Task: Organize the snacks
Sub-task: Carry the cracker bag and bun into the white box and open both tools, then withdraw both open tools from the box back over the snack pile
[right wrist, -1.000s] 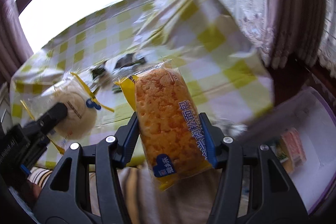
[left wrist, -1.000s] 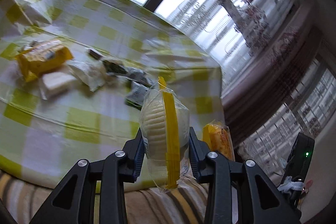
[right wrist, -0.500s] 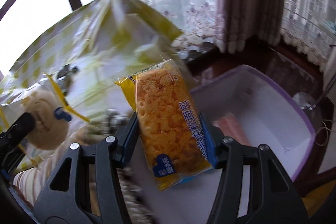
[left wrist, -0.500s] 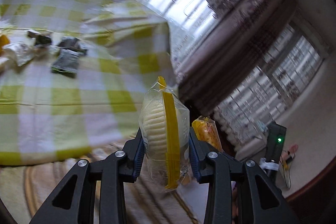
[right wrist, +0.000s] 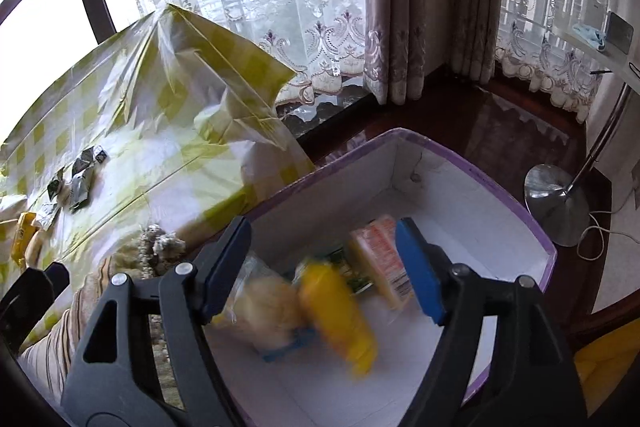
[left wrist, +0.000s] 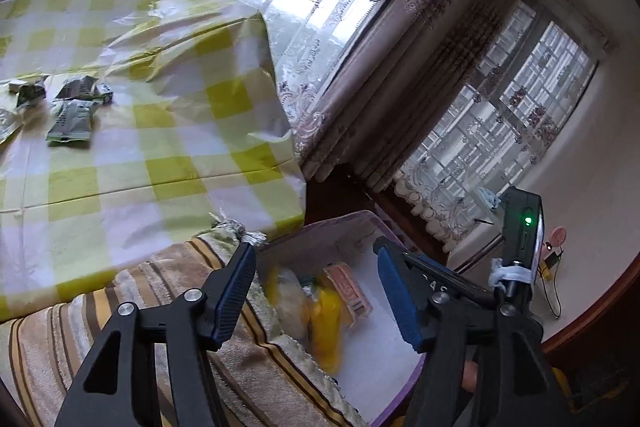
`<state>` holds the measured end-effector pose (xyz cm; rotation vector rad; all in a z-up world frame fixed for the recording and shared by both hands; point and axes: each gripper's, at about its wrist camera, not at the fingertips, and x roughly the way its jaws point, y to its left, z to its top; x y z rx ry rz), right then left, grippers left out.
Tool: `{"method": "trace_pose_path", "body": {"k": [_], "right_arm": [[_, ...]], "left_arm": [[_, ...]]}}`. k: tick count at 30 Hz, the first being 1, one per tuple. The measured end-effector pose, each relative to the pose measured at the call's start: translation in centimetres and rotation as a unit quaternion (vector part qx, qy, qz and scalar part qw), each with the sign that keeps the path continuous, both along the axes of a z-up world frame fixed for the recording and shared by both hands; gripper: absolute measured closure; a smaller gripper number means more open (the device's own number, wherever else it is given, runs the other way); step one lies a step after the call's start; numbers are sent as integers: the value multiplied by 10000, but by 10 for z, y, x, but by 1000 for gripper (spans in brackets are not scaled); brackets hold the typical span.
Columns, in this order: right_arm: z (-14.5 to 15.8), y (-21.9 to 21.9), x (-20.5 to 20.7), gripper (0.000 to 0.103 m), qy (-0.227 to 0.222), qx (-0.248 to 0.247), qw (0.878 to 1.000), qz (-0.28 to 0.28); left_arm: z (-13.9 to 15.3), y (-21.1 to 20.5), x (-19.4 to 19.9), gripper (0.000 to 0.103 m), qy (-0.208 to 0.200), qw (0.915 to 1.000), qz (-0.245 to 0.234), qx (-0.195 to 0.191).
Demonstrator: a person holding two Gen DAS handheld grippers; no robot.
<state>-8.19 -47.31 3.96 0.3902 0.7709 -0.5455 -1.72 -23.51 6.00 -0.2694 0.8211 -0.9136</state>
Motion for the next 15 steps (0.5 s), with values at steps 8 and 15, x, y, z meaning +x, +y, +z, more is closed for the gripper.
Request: {"method": "trace_pose_path", "body": {"k": [8,15], "right_arm": [[-4,18,7,26,87,37,9995,293],[-7,44,16,24,170,75,9977,658]], "left_arm": [[0,9,10,38,-66,9988,432,226],[0,28,19,34,-116,9934,1014,519]]}}
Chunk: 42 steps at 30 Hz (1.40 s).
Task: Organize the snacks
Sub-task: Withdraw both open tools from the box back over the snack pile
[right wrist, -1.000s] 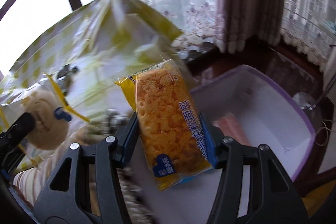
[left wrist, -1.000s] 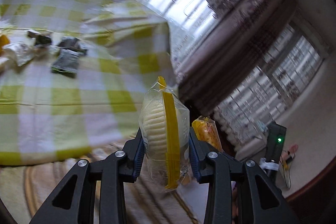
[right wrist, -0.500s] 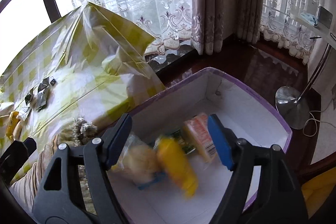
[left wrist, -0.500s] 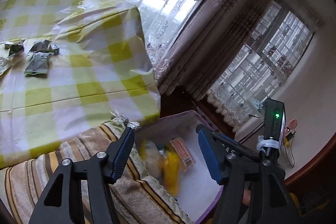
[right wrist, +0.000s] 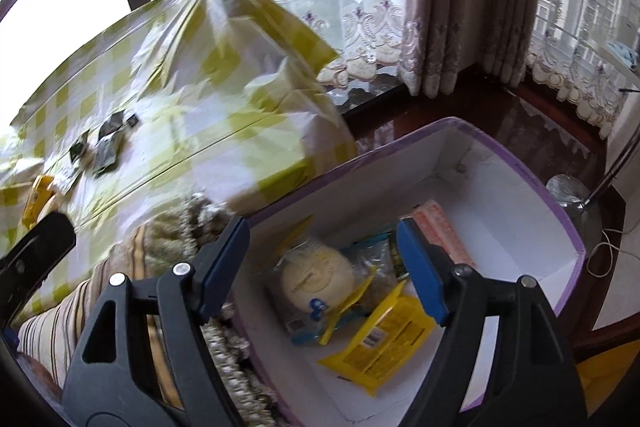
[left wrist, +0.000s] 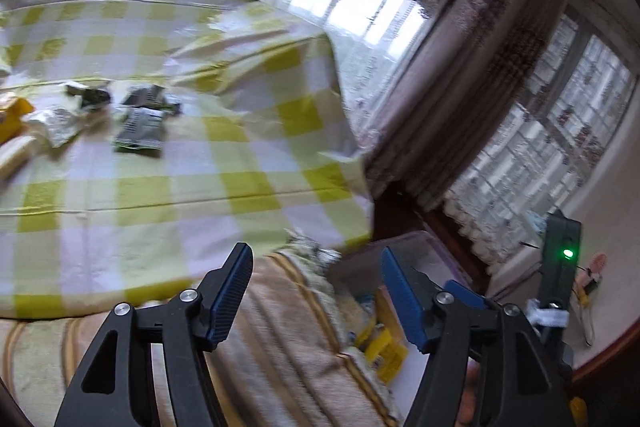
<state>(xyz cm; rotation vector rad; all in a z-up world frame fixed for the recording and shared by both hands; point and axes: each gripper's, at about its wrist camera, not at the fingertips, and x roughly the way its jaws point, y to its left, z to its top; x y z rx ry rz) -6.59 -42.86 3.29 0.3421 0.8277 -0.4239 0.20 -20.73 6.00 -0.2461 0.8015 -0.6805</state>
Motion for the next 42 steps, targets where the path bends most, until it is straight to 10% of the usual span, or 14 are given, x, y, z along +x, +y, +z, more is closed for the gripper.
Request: {"method": "trace_pose_path", "body": {"k": [25,42], "right_arm": [[8,114,77,15,36,-354,9906,1320],[-7,165,169,15,88,94,9844,1754]], "left_arm": [[-11,115,62,28,177,9862,1614,320],[-21,200,143,29,-124,9870,1528,476]]}}
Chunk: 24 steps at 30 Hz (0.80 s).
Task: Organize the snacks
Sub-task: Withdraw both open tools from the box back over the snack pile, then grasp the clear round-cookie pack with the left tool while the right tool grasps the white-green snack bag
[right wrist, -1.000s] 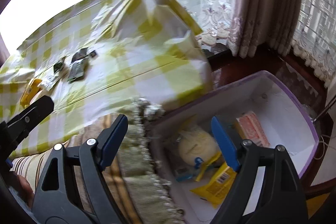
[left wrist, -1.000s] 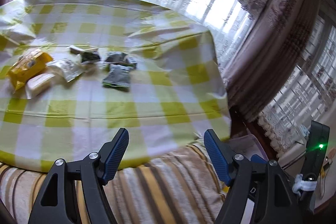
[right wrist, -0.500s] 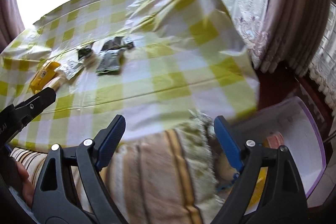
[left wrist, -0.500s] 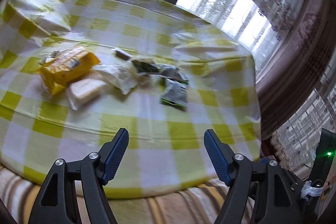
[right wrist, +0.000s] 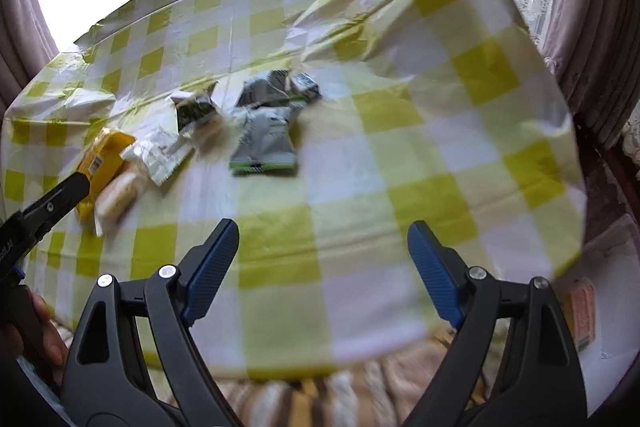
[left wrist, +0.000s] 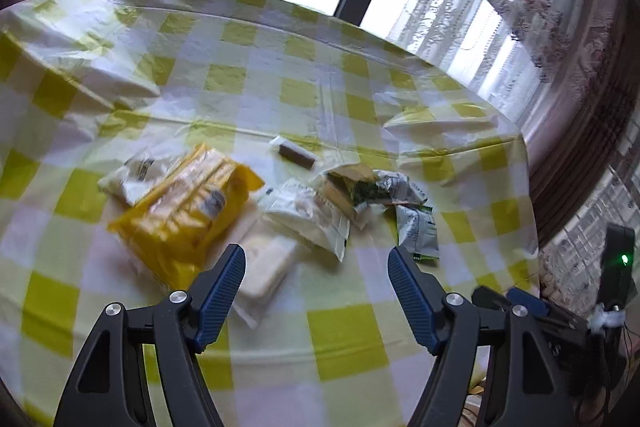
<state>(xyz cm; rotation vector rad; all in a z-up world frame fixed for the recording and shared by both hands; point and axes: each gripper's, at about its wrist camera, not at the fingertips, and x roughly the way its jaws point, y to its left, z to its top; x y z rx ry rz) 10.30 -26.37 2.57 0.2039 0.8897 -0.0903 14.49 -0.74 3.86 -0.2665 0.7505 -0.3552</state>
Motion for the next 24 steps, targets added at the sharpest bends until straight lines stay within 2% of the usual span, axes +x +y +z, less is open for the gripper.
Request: {"method": "trace_pose_path", "body": {"k": [5,9,17,20,22,24], "right_arm": [[2,11,23,15,-291,-22,9995,-94],[-4,20,44,15,-272,-82,9996,-94],[-17,26,75,15,-236,-132,9996,-77],[-24,28,86,15,-125,-150,9998,-61],[-26,30,91,16,-96,-223,9997,-37],[-29,33,97,19,-23,-279,9996,27]], "left_arm": [[-4,-5,14,29,-99,9992,-292,246],[-17,-13,26,36,70,9979,-412,494],[-33,-15,36,36,308,9952,-288,885],[-36,-14,37,37,381,9949,-274,897],[-38,-15,38,42,428,9940,-237,977],[-41,-15,39,55,514,9931,-196,1039]]}}
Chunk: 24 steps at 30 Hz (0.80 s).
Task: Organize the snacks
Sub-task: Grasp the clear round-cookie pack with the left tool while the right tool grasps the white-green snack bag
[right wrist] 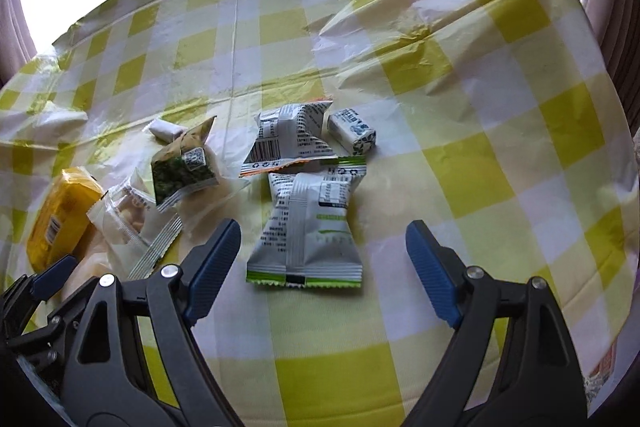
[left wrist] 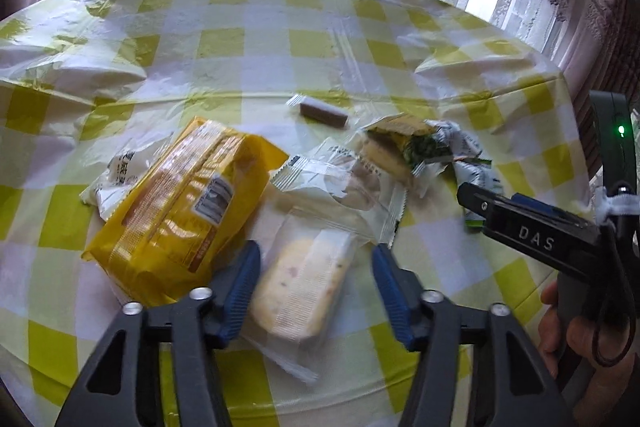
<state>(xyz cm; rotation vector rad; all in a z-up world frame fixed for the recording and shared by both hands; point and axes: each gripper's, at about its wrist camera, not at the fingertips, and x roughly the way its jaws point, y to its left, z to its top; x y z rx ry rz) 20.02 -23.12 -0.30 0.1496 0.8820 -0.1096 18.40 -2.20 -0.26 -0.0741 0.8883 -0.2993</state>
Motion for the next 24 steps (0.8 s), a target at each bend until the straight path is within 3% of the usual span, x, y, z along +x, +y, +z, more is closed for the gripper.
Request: {"method": "trace_pose_path", "body": {"k": [4,6,7,19,24], "right_arm": [[-4,2,8,25,106,-90,9999,53],[-3,4,8,45,96,-209,9997,42],[-2,5,7,47,79,-281,9996,50],[0,8,-17,53,36,-151,9995,279],[8,10,-38,53,-40,-224,9993,296]], "left_arm": [[-1,1,-3,61,54,10000,3,8],[0,-1,-6,63,59,10000,-13,24],[0,-2,-7,64,60,10000,-22,29],[3,-11,-29,66,168,9999,22,-25],[12,-16,-45,66,13,9998,153,136]]}}
